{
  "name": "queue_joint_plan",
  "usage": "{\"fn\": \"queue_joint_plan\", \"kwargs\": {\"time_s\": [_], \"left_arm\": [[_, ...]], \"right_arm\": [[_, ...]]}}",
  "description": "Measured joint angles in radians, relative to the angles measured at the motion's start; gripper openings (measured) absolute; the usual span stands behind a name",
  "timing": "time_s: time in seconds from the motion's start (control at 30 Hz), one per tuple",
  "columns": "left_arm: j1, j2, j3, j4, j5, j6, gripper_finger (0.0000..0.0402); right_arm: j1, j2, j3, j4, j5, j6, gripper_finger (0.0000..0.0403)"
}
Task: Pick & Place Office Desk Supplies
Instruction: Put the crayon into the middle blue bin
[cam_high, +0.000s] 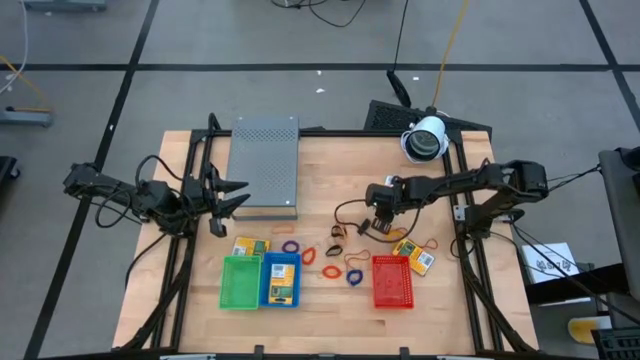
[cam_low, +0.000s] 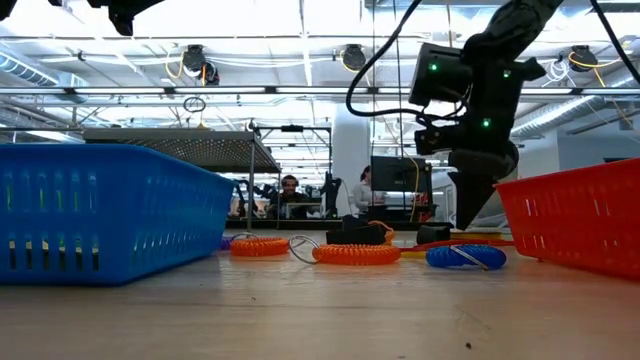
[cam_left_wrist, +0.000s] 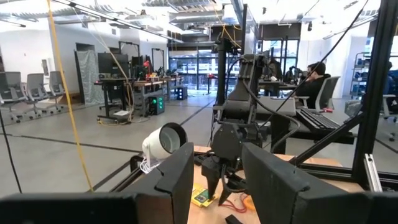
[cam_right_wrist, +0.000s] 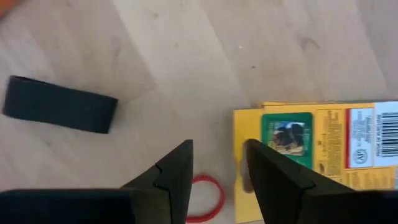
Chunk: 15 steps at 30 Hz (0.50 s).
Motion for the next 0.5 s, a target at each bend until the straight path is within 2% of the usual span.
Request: {"fn": "queue_joint_plan", "kwargs": {"time_s": [0.27,0.5], "left_arm": [[0.000,0.000,0.000,0.000,0.000,-0.011,0.0145],[0.000,0.000,0.000,0.000,0.000,-0.011,0.0145]], "right_arm": [[-0.057,0.000,0.000,-0.005,-0.053,-0.006,0.0139],[-0.061,0.000,0.000,-0.007,-0.080,-0.022,0.0139]]}}
